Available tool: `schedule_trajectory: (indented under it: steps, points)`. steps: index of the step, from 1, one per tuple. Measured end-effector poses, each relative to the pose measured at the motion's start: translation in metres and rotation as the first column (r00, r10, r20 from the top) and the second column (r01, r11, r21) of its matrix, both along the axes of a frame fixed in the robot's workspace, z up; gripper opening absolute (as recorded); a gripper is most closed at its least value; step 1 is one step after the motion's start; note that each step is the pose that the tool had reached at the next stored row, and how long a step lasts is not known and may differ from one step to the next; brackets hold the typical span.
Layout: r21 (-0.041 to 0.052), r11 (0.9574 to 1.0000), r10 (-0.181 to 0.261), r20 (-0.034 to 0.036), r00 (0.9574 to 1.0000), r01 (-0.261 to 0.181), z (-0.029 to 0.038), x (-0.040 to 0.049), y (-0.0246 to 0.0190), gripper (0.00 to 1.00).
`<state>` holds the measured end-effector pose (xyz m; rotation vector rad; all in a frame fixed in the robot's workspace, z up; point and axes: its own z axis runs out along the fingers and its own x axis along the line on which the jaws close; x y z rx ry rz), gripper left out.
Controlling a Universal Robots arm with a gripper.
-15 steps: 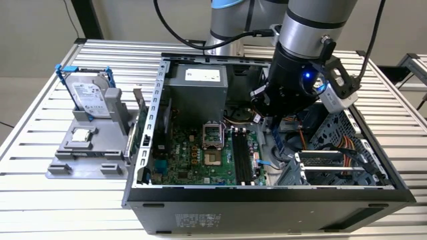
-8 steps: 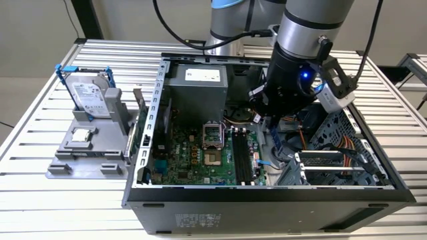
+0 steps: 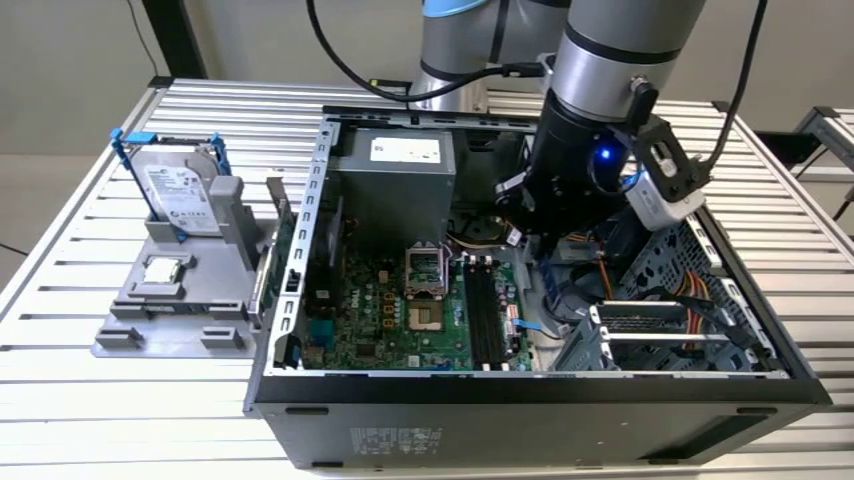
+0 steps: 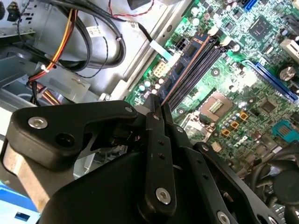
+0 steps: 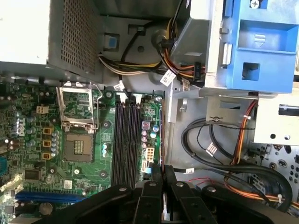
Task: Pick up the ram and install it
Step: 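Insert the ram into the slot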
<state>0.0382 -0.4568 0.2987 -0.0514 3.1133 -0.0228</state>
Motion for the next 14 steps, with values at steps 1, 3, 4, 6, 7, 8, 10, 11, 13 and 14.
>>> schedule_trajectory:
  steps: [1, 3, 4, 6, 7, 8, 10, 11, 13, 14]
  points:
    - [0.0000, 1.0000, -0.008, 0.0001, 1.0000, 0.008, -0.0012, 0.0000, 0.0000, 0.00]
    - [-0.0001, 0.9998, -0.021, 0.0007, 0.9998, 0.021, -0.0037, -0.0004, 0.0001, 0.00]
    - [-0.0002, 0.9997, -0.026, 0.0007, 0.9997, 0.026, -0.0049, -0.0005, 0.0001, 0.00]
    - [-0.0007, 0.9994, -0.033, 0.0007, 0.9994, 0.033, -0.0072, -0.0009, 0.0003, 0.00]
    - [-0.0009, 0.9993, -0.036, 0.0008, 0.9993, 0.036, -0.0083, -0.0012, 0.0003, 0.00]
    - [-0.0010, 0.9992, -0.039, 0.0008, 0.9992, 0.039, -0.0093, -0.0015, 0.0004, 0.00]
    - [-0.0010, 0.9990, -0.045, 0.0008, 0.9990, 0.045, -0.0109, -0.0025, 0.0004, 0.00]
    - [-0.0009, 0.9989, -0.047, 0.0008, 0.9989, 0.047, -0.0120, -0.0029, 0.0004, 0.00]
    - [-0.0010, 0.9988, -0.050, 0.0008, 0.9988, 0.050, -0.0139, -0.0035, 0.0004, 0.00]
    - [-0.0010, 0.9987, -0.051, 0.0008, 0.9987, 0.051, -0.0149, -0.0040, 0.0004, 0.00]
